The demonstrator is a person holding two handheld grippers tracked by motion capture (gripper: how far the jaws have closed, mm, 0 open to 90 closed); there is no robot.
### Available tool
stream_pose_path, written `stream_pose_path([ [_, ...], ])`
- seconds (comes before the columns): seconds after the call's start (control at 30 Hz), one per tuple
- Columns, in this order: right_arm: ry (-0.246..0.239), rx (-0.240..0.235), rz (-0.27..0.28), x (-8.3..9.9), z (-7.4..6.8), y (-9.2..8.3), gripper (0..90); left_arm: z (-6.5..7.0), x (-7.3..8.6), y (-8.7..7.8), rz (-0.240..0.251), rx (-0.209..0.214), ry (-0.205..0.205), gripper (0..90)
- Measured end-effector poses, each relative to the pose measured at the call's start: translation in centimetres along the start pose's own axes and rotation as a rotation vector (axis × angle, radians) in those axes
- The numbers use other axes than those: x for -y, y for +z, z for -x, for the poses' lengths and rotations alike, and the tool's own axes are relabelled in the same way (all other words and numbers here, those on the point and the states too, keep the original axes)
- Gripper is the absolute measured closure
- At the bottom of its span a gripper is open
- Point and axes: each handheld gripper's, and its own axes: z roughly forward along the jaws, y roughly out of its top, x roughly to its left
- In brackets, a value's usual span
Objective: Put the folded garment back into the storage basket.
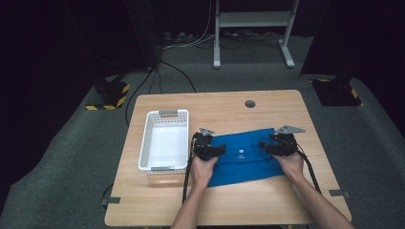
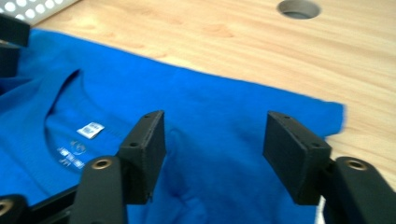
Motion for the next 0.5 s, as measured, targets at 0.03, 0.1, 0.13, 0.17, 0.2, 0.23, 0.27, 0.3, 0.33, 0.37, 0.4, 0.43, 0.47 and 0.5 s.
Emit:
stream_pose_path([
  [0.03,-0.005,-0.008,-0.008,0.1,-0.2,0.1,41.0,0.2,0.1,0.1,-0.005,0.007,0.007,28.7],
  [0.1,-0.019,-0.025,-0.023,0.2,-0.4,0.5,44.6,0.6,0.2,0.5,-0.014,0.017,0.016,32.0],
  [0.13,-0.025,-0.033,-0.03,0.3,-0.6,0.7,46.3,0.8,0.3,0.8,-0.021,0.019,0.02,34.4],
  [0.17,-0.03,-0.038,-0.039,0.3,-0.7,0.9,48.3,0.9,0.4,1.0,-0.031,0.014,0.029,36.8],
  [0.2,-0.037,-0.039,-0.047,0.4,-0.8,1.1,49.8,1.1,0.5,1.3,-0.039,0.009,0.035,38.9],
  [0.23,-0.042,-0.041,-0.057,0.5,-0.8,1.3,51.5,1.2,0.6,1.6,-0.047,0.006,0.044,41.3],
  [0.27,-0.044,-0.043,-0.065,0.6,-0.8,1.5,53.3,1.3,0.7,1.8,-0.056,0.002,0.05,43.4],
  [0.3,-0.047,-0.047,-0.074,0.6,-0.9,1.6,54.7,1.3,0.7,2.1,-0.068,-0.006,0.059,44.4],
  [0.33,-0.054,-0.049,-0.08,0.7,-0.9,1.8,56.3,1.2,0.8,2.3,-0.06,-0.009,0.063,44.8],
  [0.37,-0.057,-0.049,-0.089,0.8,-0.9,1.9,57.5,1.2,0.7,2.5,-0.054,-0.008,0.061,45.7],
  [0.4,-0.06,-0.05,-0.095,0.9,-0.9,2.0,58.5,1.1,0.5,2.7,-0.052,0.0,0.061,45.2],
  [0.43,-0.06,-0.051,-0.096,0.9,-0.9,2.2,59.2,1.0,0.3,2.9,-0.054,0.008,0.067,43.9],
  [0.47,-0.057,-0.052,-0.096,0.9,-0.9,2.2,59.6,0.9,0.1,3.2,-0.054,0.011,0.071,43.0],
  [0.5,-0.055,-0.051,-0.094,0.9,-1.0,2.3,59.9,0.8,-0.1,3.4,-0.056,0.014,0.08,42.5],
])
